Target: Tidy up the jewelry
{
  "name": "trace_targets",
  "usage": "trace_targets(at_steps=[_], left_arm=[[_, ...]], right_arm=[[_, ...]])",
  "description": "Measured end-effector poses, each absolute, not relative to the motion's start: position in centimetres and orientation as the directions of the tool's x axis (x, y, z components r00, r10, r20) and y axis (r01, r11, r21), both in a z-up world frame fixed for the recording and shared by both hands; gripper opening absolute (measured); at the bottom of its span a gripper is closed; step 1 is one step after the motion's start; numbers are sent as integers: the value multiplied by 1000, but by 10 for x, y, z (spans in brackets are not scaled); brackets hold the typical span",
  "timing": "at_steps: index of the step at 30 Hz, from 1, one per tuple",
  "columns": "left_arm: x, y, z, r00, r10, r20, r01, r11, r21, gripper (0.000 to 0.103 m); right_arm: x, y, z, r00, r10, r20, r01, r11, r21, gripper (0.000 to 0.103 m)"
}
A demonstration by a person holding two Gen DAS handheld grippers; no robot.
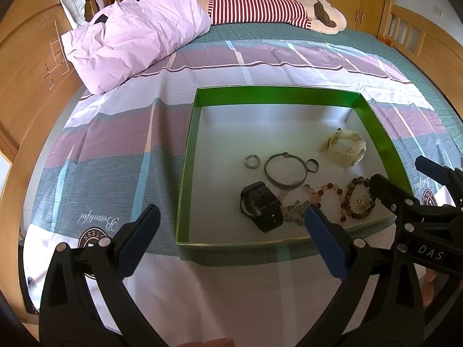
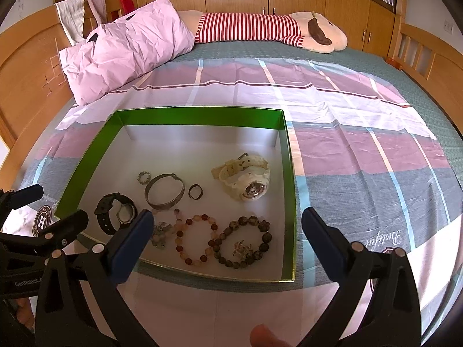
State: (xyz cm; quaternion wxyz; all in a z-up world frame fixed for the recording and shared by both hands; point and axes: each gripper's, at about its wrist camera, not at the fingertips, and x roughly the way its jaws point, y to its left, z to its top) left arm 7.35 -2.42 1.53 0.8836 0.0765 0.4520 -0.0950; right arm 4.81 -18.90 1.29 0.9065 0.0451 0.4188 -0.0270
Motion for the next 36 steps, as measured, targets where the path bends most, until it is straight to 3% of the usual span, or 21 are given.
trace_targets(at_steps=[36], left_arm=[[72,-27,12,583,-86,-808,246,966,75,101]], right_arm=[[49,-185,6,642,-49,-765,95,995,17,102]])
